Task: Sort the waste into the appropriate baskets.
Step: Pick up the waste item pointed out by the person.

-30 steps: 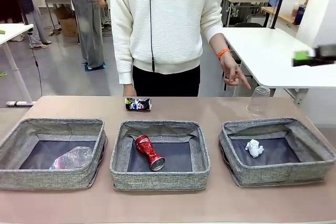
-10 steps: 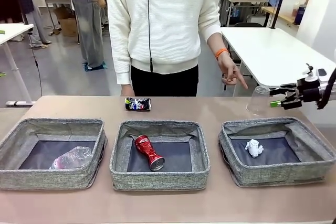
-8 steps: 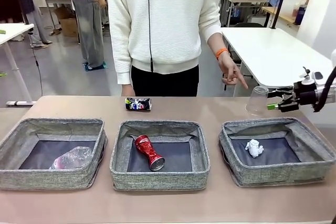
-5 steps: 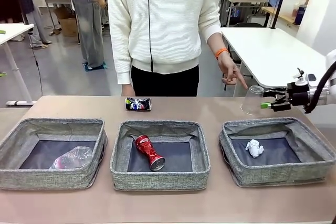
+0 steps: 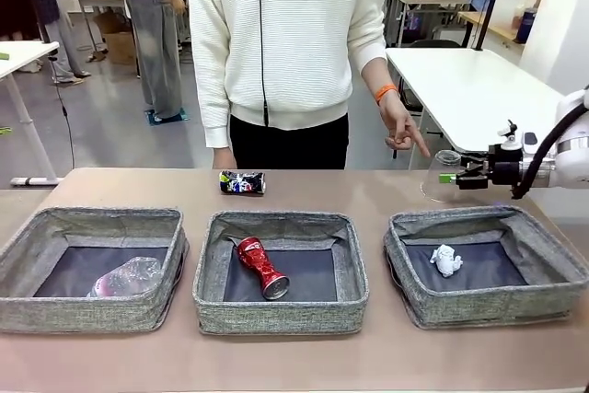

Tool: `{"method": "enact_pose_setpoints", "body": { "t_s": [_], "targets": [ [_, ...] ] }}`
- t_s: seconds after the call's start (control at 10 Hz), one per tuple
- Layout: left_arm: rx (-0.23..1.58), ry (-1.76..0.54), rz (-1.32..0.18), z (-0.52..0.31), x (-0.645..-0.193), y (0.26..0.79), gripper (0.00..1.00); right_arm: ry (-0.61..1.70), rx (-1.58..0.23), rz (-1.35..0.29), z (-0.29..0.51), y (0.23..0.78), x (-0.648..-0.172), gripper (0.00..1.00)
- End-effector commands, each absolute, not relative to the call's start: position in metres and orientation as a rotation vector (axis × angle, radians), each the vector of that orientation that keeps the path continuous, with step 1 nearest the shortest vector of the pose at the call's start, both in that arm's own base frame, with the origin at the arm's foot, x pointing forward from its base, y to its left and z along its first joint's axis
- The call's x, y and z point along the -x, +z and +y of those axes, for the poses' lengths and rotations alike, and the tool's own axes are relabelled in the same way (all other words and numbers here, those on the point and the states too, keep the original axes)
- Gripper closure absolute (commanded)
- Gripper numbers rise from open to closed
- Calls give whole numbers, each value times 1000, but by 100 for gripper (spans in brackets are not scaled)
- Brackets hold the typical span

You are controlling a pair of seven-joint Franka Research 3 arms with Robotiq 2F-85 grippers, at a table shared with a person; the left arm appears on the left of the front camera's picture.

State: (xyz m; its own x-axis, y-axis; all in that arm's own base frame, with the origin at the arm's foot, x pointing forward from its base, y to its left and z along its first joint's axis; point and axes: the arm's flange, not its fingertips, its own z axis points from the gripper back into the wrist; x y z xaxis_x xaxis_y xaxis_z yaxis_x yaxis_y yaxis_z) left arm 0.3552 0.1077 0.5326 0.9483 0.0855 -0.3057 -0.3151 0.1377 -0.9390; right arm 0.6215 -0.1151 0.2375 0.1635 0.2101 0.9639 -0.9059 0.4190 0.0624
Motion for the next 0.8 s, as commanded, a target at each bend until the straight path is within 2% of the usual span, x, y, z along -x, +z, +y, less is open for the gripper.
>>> {"method": "enact_pose_setpoints", "body": {
  "t_s": [0.0, 0.2, 0.3, 0.4, 0.5, 0.6, 0.7],
  "targets": [
    [1416, 277, 192, 108, -354, 536, 0, 910, -736, -1129, -105, 233, -623, 0],
    [1416, 277, 192, 108, -354, 536, 0, 911, -773, -1117, -109, 234, -621, 0],
    [1416, 277, 192, 108, -354, 536, 0, 900, -794, -1089, -112, 236, -620, 60],
    [1416, 277, 192, 108, -354, 536, 0, 886, -791, -1087, -112, 236, -620, 60],
    [1416, 277, 192, 108, -354, 536, 0, 877, -787, -1080, -115, 236, -620, 100],
    [1416, 277, 192, 108, -354, 536, 0, 840, -776, -1072, -118, 235, -622, 65],
    [1416, 277, 192, 108, -354, 536, 0, 800, -773, -1096, -121, 237, -623, 100]
  ]
}}
